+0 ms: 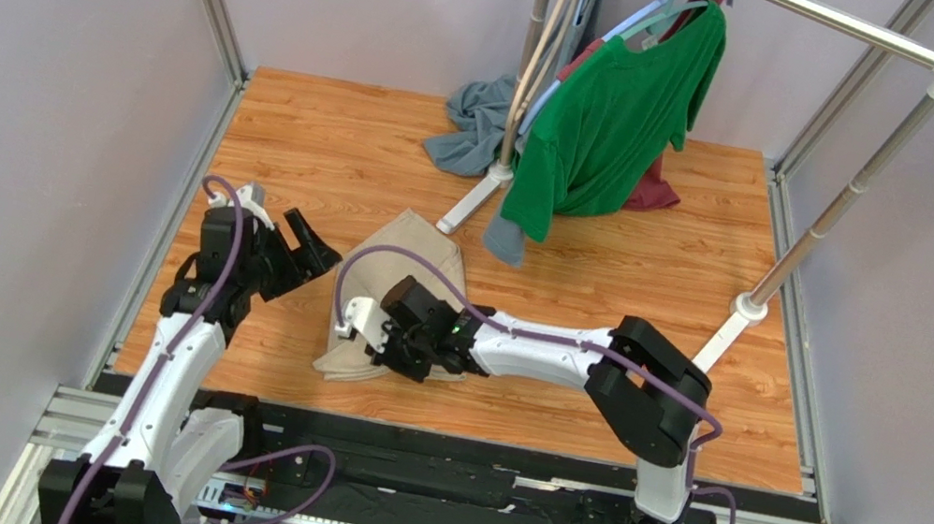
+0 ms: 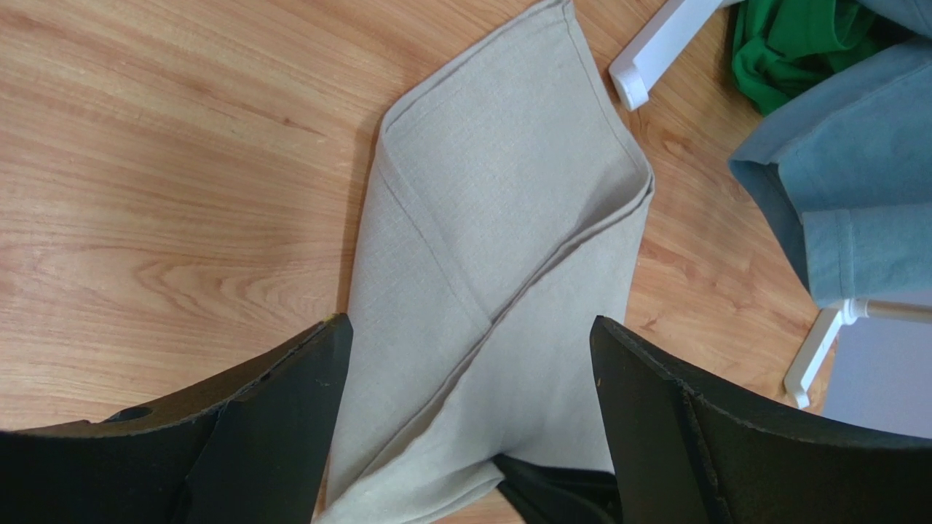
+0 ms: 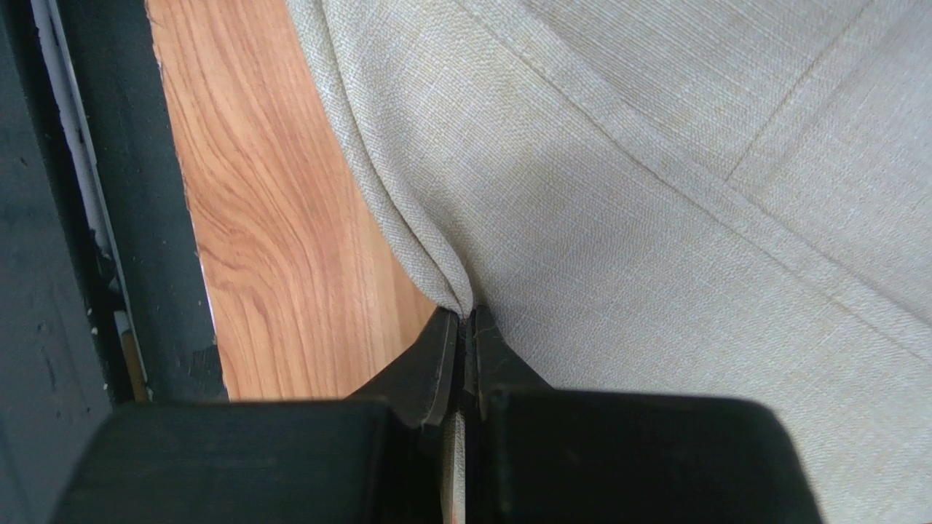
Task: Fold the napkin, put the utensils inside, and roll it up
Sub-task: Roll the napkin with the utensil
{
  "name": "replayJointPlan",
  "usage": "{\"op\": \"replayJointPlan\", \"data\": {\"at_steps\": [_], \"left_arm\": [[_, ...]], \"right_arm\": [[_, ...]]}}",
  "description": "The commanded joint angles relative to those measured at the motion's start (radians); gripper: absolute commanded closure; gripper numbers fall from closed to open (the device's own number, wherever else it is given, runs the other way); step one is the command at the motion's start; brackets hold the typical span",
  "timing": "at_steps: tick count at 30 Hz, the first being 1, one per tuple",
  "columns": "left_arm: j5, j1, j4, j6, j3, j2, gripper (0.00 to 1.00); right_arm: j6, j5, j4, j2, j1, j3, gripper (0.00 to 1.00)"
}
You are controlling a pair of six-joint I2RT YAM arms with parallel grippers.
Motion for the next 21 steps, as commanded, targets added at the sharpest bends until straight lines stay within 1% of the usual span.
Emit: {"op": "replayJointPlan", "data": {"at_steps": [1,3,4,5,8,9,12,13,14,16,19,21], "left_arm": [[0.072,0.008,0.081,0.036,-0.085,-0.074,0.13],[0.106,0.006,0.165,0.036,-0.127,-0.1,0.14],[0.144,0.003,0.197,0.031,-0.163,-0.115,0.16],[0.155,-0.015,0.258,0.03,-0.179,-0.122,0.16],[0.165,-0.073,0.332,0.045,-0.21,-0.126,0.18],[0.16,-0.122,0.343,0.057,-0.211,-0.126,0.19],[0.142,-0.181,0.374,0.077,-0.229,-0.131,0.19],[0.152,-0.184,0.379,0.077,-0.249,-0.138,0.19],[0.155,-0.187,0.432,0.079,-0.263,-0.145,0.19],[0.148,-0.195,0.48,0.089,-0.303,-0.164,0.2],[0.169,-0.224,0.521,0.118,-0.335,-0.155,0.2],[0.175,-0.245,0.521,0.158,-0.338,-0.145,0.21]], "right_arm": [[0.041,-0.191,-0.118,-0.006,-0.07,0.1,1.0],[0.042,-0.229,-0.171,0.009,-0.099,0.13,1.0],[0.042,-0.263,-0.193,0.026,-0.107,0.165,1.0],[0.041,-0.28,-0.235,0.037,-0.121,0.179,1.0],[0.041,-0.323,-0.305,0.064,-0.144,0.227,1.0],[0.044,-0.337,-0.314,0.069,-0.15,0.235,1.0],[0.051,-0.383,-0.332,0.086,-0.174,0.247,1.0],[0.053,-0.392,-0.339,0.092,-0.18,0.25,1.0],[0.053,-0.397,-0.349,0.103,-0.188,0.259,1.0],[0.053,-0.406,-0.36,0.113,-0.194,0.265,1.0],[0.056,-0.437,-0.363,0.127,-0.208,0.275,1.0],[0.062,-0.453,-0.363,0.138,-0.223,0.284,1.0]]}}
